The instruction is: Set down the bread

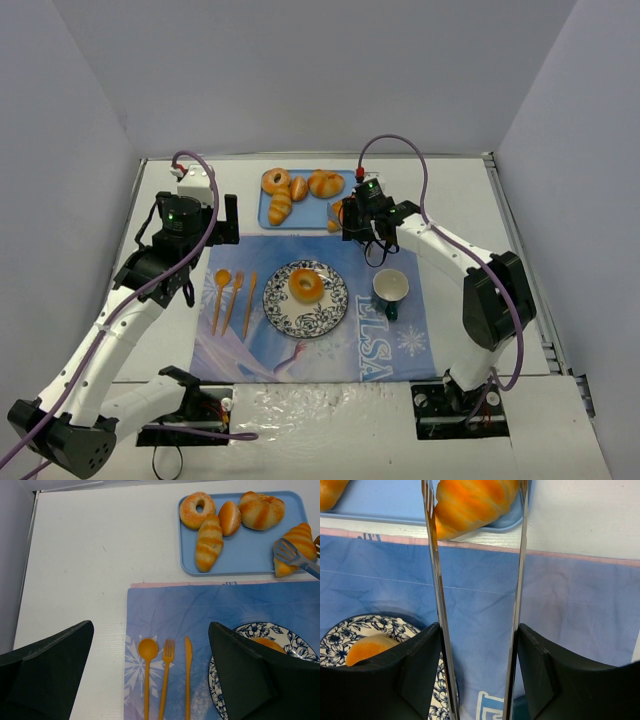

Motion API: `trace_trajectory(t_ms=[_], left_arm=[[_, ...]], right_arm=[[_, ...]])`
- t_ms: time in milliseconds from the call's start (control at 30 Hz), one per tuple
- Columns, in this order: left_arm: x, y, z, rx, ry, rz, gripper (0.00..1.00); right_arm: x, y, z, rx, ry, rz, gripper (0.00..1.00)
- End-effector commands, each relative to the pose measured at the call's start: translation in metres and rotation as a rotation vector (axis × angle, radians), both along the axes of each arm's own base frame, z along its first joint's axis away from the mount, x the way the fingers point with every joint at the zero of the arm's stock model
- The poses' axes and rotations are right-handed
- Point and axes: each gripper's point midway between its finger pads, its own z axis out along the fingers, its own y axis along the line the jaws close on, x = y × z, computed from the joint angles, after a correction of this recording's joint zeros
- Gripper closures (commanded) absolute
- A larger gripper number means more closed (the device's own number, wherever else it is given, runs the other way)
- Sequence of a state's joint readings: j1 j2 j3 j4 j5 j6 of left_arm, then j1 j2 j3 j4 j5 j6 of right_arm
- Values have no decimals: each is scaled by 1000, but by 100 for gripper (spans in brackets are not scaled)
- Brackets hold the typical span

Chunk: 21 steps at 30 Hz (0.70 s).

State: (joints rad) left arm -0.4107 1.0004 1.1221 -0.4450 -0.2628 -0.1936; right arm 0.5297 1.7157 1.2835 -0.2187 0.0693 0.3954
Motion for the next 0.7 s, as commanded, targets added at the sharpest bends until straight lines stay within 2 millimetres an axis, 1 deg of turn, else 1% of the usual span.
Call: trace_trajectory(t_ms=[0,133,233,333,467,600,667], left_arm=[[5,-1,32,-25,-93,4,3],[5,-1,31,-24,-92,4,3],[6,-1,31,-23,-90,6,3],[6,-1,31,-23,-89,5,3],[6,-1,30,-22,-88,5,3],[6,-1,30,-22,-87,6,3],[6,-1,29,-21,-85,5,3]], right_arm=[[20,11,25,58,-79,-5,46],[19,11,24,60,-77,-2,51],[19,12,24,63,-75,2,58],[18,12,25,64,-76,6,73],[16,10,32,70,-92,6,89],[14,9,41,77,-107,6,98],[12,7,49,82,-120,3,100]])
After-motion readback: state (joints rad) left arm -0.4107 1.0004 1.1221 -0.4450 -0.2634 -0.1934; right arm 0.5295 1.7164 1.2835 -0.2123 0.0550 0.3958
